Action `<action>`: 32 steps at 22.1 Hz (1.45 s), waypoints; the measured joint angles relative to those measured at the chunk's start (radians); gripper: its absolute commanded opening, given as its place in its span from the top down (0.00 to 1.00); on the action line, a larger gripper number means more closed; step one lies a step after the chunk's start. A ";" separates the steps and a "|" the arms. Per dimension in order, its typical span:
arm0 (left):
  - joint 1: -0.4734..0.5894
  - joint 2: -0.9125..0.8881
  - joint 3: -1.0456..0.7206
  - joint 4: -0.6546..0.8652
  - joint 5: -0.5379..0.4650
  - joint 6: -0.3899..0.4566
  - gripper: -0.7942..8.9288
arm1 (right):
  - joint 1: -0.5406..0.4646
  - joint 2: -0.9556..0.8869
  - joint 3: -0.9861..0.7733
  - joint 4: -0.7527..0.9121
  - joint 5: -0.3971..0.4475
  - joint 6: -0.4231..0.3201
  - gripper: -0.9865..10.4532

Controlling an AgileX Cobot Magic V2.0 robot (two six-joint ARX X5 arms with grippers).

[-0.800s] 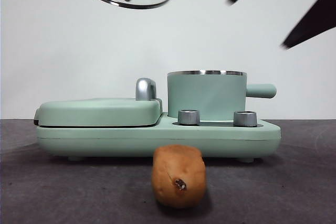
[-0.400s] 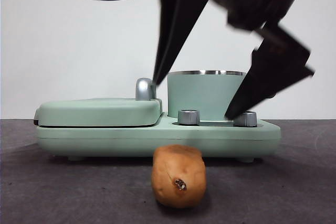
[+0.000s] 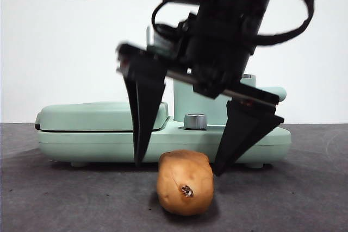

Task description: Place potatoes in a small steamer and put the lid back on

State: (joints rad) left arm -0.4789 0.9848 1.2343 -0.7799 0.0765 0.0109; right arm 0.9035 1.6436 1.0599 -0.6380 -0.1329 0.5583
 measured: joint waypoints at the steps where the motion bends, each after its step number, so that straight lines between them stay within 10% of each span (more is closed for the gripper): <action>1: 0.000 -0.009 0.000 0.000 0.000 0.000 0.89 | 0.000 0.012 0.002 0.000 0.004 0.000 0.49; 7: 0.000 -0.032 0.000 0.004 0.000 -0.001 0.89 | 0.000 0.054 0.002 0.000 0.006 0.000 0.77; 15: 0.000 -0.032 0.000 -0.010 0.000 -0.001 0.89 | -0.019 0.054 0.118 -0.161 0.022 -0.012 0.77; 20: 0.000 -0.033 0.000 -0.012 0.000 -0.001 0.89 | -0.098 0.054 0.459 -0.431 0.071 -0.151 0.77; 32: 0.000 -0.035 0.000 -0.013 0.000 -0.013 0.89 | -0.427 0.277 0.924 -0.506 0.101 -0.362 0.77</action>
State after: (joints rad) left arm -0.4789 0.9497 1.2339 -0.7925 0.0765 -0.0017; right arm 0.4763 1.9205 1.9839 -1.1439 -0.0322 0.1959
